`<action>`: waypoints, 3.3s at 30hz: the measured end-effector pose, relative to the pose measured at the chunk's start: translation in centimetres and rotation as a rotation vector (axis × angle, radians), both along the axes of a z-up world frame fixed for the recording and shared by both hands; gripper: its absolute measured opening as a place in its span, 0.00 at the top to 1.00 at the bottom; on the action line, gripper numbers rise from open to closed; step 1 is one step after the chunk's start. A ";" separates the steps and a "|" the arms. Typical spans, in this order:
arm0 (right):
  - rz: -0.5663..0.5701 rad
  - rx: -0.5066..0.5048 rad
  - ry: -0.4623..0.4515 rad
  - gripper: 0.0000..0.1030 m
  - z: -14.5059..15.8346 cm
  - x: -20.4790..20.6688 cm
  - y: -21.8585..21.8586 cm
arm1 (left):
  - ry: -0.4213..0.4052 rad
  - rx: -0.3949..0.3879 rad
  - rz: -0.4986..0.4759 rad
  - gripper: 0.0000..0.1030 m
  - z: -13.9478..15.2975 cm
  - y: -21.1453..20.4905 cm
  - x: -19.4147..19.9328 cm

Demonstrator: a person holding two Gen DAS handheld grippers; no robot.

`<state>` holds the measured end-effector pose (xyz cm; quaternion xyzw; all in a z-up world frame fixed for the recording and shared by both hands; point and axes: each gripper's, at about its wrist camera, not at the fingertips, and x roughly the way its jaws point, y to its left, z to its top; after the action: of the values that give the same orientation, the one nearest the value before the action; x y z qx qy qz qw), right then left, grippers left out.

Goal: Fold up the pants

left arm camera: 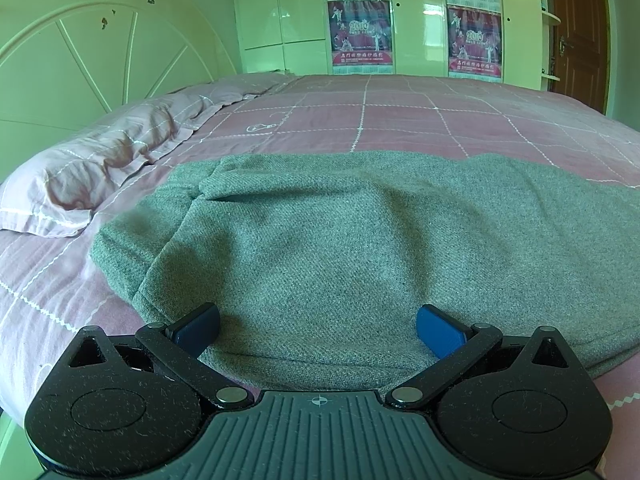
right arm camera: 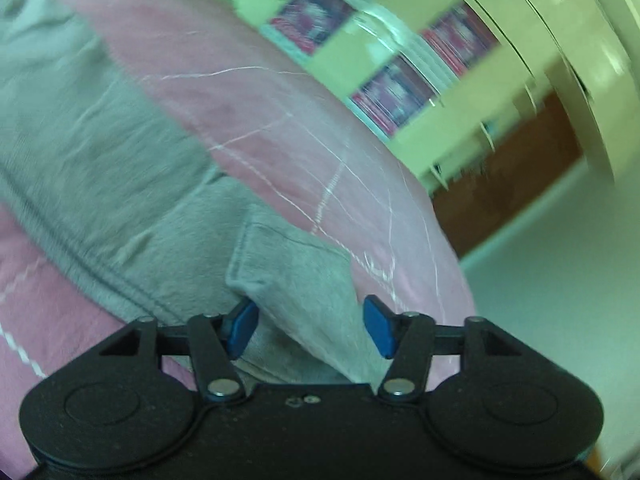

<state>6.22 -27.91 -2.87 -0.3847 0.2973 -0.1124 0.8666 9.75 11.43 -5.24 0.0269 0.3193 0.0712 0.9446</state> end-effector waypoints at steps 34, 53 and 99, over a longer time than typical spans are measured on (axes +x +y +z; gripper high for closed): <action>-0.734 1.486 -0.580 0.79 -0.1 -10.9 -22.8 | -0.003 -0.005 0.007 0.00 -0.1 -0.1 0.0; -0.469 1.252 -0.494 0.95 4.2 -7.0 -22.9 | 0.018 -0.034 -0.014 0.00 -0.1 0.5 0.4; 0.458 1.104 0.638 0.77 -0.5 30.7 17.4 | 0.002 -0.475 0.218 0.43 -1.2 15.1 3.4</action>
<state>36.89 -10.55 -3.35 0.0465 0.4634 0.3616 0.8077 13.11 26.56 -6.45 -0.2302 0.3291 0.0957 0.9108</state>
